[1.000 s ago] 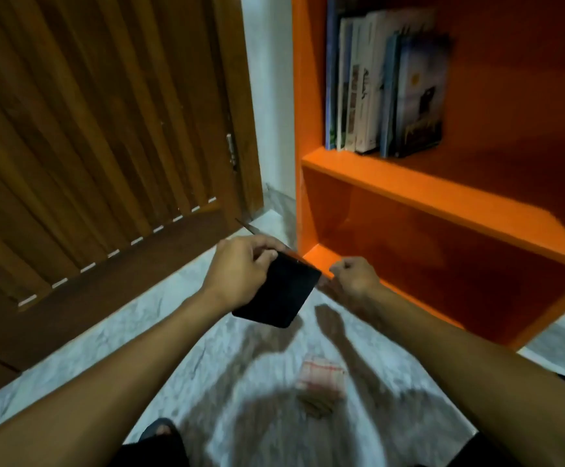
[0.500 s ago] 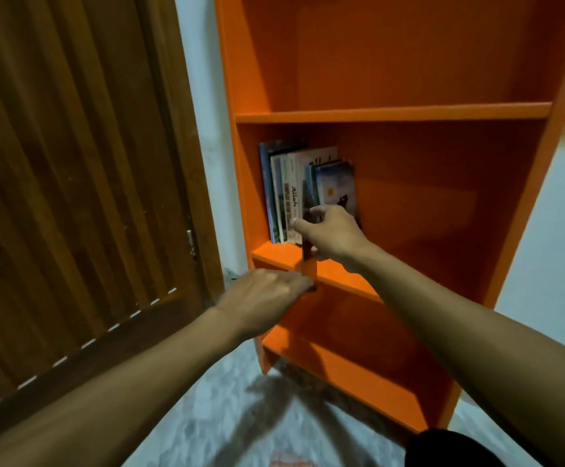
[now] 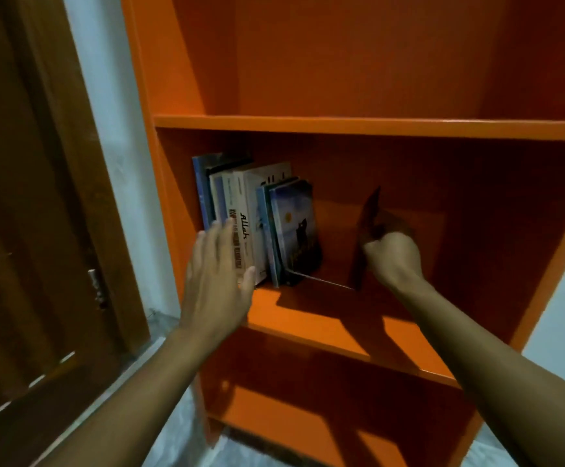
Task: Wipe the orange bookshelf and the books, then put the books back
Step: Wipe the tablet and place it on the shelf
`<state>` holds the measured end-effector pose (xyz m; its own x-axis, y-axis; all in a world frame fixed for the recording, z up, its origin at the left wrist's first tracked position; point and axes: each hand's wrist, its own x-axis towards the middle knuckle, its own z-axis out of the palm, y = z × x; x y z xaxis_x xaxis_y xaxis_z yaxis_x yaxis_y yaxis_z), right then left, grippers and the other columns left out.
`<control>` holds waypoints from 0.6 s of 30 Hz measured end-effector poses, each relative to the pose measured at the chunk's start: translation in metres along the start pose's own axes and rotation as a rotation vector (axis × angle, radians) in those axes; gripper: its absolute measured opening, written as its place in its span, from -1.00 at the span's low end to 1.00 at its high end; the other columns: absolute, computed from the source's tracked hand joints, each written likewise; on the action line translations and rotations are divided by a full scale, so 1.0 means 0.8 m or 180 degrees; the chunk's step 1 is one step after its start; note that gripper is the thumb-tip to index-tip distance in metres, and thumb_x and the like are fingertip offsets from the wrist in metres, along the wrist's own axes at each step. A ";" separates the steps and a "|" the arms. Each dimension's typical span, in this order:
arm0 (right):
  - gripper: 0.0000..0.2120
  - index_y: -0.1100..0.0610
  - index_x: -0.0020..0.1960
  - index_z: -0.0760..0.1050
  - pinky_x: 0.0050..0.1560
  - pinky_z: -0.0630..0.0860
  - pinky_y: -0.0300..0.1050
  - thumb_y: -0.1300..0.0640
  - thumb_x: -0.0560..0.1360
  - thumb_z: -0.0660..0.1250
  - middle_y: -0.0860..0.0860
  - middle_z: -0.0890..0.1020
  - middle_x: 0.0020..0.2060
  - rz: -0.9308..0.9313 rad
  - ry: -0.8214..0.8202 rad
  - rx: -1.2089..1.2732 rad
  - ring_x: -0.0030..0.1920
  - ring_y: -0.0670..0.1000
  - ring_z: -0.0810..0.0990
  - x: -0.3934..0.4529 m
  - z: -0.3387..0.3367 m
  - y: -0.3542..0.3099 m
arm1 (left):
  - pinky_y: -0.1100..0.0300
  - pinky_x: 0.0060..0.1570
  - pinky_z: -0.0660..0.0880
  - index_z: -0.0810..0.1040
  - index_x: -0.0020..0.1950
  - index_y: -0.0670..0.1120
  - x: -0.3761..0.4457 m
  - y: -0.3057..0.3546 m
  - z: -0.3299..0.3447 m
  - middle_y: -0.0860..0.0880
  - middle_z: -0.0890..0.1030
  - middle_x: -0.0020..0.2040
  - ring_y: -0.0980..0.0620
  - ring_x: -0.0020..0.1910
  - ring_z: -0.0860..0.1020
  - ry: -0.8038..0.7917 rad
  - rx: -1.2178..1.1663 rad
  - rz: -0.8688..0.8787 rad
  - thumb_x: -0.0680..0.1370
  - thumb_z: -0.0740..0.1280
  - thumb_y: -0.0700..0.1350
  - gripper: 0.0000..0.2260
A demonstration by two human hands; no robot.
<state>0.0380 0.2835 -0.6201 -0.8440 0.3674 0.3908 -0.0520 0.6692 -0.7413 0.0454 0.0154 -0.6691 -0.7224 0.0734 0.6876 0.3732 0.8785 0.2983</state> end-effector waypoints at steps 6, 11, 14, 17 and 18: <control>-0.51 -0.15 0.40 0.41 0.03 0.58 0.10 0.30 0.59 0.20 -0.03 0.43 0.04 -0.0414 0.0374 -0.0276 -0.07 0.01 0.45 -0.002 0.038 0.025 | -0.13 0.55 0.05 -0.30 0.61 -0.11 0.038 -0.021 0.084 -0.14 -0.19 0.63 -0.18 0.61 -0.09 -0.0048 -0.0951 -0.1190 0.54 0.37 0.16 -0.02; -0.43 0.13 0.50 0.35 -0.19 0.59 0.20 0.36 0.50 0.24 0.22 0.53 0.10 -0.0012 0.0475 -0.0695 -0.18 0.35 0.59 -0.024 0.048 0.015 | -0.22 0.48 0.15 -0.20 0.60 -0.22 0.065 0.005 0.112 -0.25 -0.05 0.55 -0.35 0.51 0.06 0.0195 -0.1144 -0.1775 0.39 0.51 0.15 0.12; -0.76 0.41 0.11 0.55 -0.15 0.56 0.18 0.31 0.49 0.30 0.32 0.61 -0.06 0.0398 0.0470 -0.1026 -0.18 0.38 0.61 -0.029 0.056 0.007 | -0.23 0.46 0.14 -0.26 0.59 -0.24 0.077 0.025 0.113 -0.27 0.00 0.53 -0.36 0.48 0.10 0.0287 -0.1241 -0.2021 0.34 0.49 0.31 0.22; -0.86 0.34 -0.14 0.54 -0.18 0.52 0.20 0.24 0.50 0.35 0.33 0.61 -0.17 0.0287 0.0548 -0.0901 -0.20 0.38 0.62 -0.033 0.065 0.006 | -0.17 0.37 0.14 -0.28 0.59 -0.23 0.085 0.040 0.109 -0.25 0.08 0.52 -0.28 0.42 0.15 0.0358 -0.1286 -0.2189 0.28 0.46 0.42 0.30; -0.87 0.32 -0.10 0.54 -0.21 0.52 0.20 0.23 0.50 0.35 0.31 0.61 -0.16 0.0213 0.0603 -0.0841 -0.21 0.38 0.61 -0.035 0.067 0.007 | -0.17 0.33 0.16 -0.28 0.60 -0.22 0.086 0.043 0.110 -0.25 0.11 0.51 -0.27 0.38 0.19 0.0370 -0.1298 -0.2164 0.26 0.44 0.46 0.32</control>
<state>0.0324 0.2421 -0.6643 -0.7252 0.5132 0.4590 0.1615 0.7749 -0.6112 -0.0427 0.0920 -0.6698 -0.8112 -0.4854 0.3262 0.0728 0.4696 0.8799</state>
